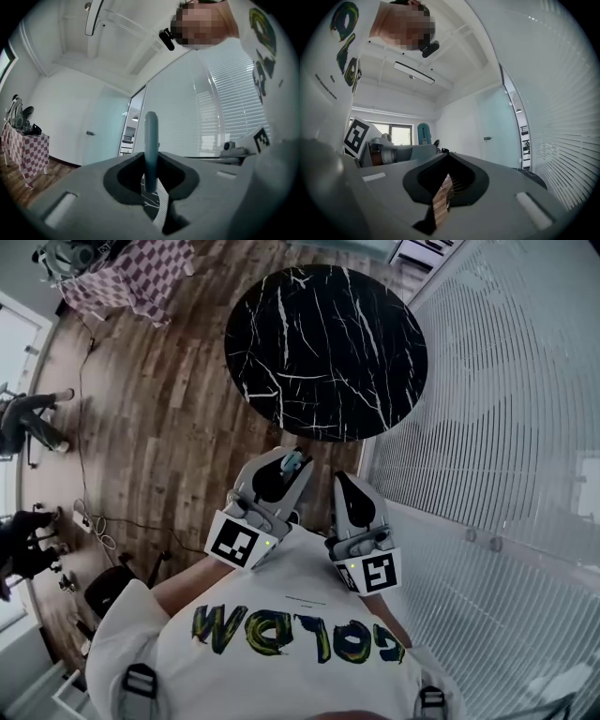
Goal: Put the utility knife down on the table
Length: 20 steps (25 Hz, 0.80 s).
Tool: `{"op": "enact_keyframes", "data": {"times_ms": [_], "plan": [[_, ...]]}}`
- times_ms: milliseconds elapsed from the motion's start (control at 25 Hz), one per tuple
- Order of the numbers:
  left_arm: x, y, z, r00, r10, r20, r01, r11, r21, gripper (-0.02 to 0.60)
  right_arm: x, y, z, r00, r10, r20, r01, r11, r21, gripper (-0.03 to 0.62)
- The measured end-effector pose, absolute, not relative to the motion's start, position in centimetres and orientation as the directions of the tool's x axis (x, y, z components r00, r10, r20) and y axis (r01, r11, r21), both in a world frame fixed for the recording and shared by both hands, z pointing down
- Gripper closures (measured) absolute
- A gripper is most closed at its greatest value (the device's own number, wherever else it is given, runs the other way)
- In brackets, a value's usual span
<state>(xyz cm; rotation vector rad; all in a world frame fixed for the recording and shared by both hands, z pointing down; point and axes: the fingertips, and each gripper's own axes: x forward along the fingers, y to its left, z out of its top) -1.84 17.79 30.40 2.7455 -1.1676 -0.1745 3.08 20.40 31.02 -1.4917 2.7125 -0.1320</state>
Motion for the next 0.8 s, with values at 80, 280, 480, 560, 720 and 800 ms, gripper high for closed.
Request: {"op": "enact_keyframes", "data": {"times_ms": [80, 280, 480, 560, 720, 800], "plan": [[-2.6, 15.1, 30.4, 0.69, -0.722, -0.044, -0.704, -0.684, 0.192, 0.506, 2.3, 17.8, 31.0, -0.541, -0.841, 0.012, -0.838, 0.537, -0.093, 0.592], [-4.9, 8.8, 30.1, 0.693, -0.719, -0.051, -0.699, -0.688, 0.196, 0.506, -0.1, 11.3, 30.4, -0.547, -0.837, 0.008, -0.836, 0.545, -0.065, 0.592], [-6.7, 3.9, 30.1, 0.697, -0.715, -0.052, -0.694, -0.69, 0.206, 0.506, -2.0, 6.1, 30.1, -0.543, -0.84, 0.015, -0.839, 0.542, -0.041, 0.592], [-6.9, 2.4, 30.2, 0.702, -0.71, -0.053, -0.688, -0.695, 0.209, 0.506, -2.3, 4.5, 30.0, -0.538, -0.843, 0.016, -0.843, 0.537, -0.036, 0.592], [-7.1, 0.1, 30.2, 0.716, -0.696, -0.059, -0.672, -0.709, 0.213, 0.506, -2.5, 2.0, 30.4, -0.518, -0.855, 0.026, -0.855, 0.517, -0.036, 0.592], [-7.1, -0.7, 30.4, 0.724, -0.688, -0.058, -0.665, -0.717, 0.211, 0.506, -2.3, 1.2, 30.6, -0.505, -0.863, 0.032, -0.863, 0.504, -0.038, 0.592]]}}
